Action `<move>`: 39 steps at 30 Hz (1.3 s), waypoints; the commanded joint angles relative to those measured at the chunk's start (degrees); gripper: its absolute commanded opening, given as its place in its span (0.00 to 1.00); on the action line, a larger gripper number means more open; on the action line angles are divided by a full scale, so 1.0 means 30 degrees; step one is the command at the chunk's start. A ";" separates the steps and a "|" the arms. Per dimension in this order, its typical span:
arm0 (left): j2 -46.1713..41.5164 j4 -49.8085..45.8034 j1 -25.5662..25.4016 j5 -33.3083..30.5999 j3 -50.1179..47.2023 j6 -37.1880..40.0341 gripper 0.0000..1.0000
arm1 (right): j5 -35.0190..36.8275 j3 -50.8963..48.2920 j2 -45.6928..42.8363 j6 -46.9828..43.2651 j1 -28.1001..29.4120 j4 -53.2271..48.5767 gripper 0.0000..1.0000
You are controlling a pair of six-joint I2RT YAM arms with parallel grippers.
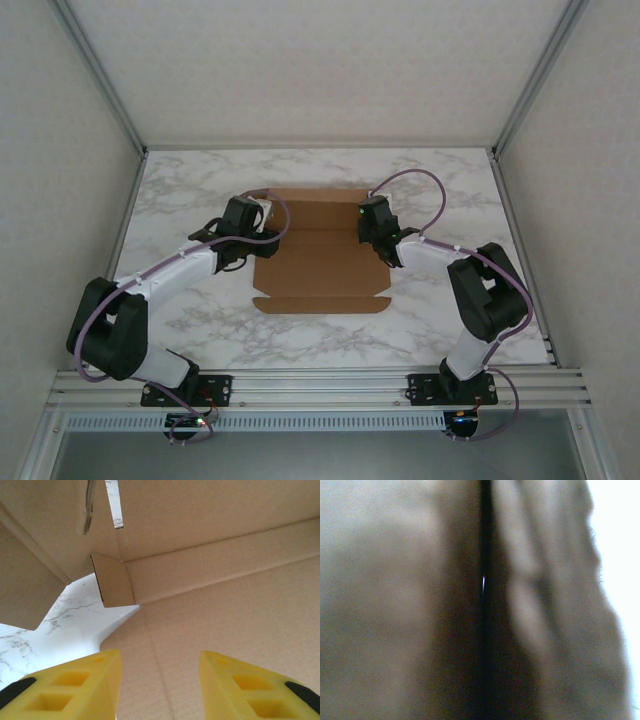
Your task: Fold the paper box
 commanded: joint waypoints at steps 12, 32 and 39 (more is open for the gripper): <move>-0.6258 0.5079 0.5775 -0.1202 -0.2186 -0.3118 0.40 | -0.0685 -0.0725 0.0587 -0.0498 -0.0108 -0.1891 0.00; -0.0074 0.4958 0.5716 0.4113 -0.1805 -0.2050 0.42 | -0.1187 -0.0522 0.0821 -0.0473 -0.0109 -0.1854 0.00; -0.0797 0.5689 0.5022 0.3558 -0.2313 -0.0843 0.42 | -0.1215 -0.0543 0.0820 -0.0648 -0.0153 -0.1854 0.00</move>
